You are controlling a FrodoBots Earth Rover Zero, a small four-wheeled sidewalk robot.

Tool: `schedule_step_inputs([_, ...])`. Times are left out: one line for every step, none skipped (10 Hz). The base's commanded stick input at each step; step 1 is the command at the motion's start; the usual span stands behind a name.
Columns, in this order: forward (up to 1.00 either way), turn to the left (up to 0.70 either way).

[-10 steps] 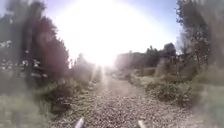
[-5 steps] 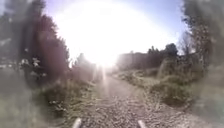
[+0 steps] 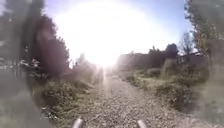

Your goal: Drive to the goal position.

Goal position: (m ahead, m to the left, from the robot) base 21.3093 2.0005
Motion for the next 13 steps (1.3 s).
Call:
schedule_step_inputs([0.5, 0.0])
schedule_step_inputs([0.5, 0.0])
schedule_step_inputs([0.5, 0.0])
schedule_step_inputs([0.5, 0.0])
schedule_step_inputs([0.5, 0.0])
schedule_step_inputs([0.5, 0.0])
schedule_step_inputs([0.5, 0.0])
schedule_step_inputs([0.5, 0.0])
schedule_step_inputs([0.5, 0.0])
schedule_step_inputs([0.5, 0.0])
schedule_step_inputs([0.5, 0.0])
schedule_step_inputs([0.5, 0.0])
schedule_step_inputs([0.5, 0.0])
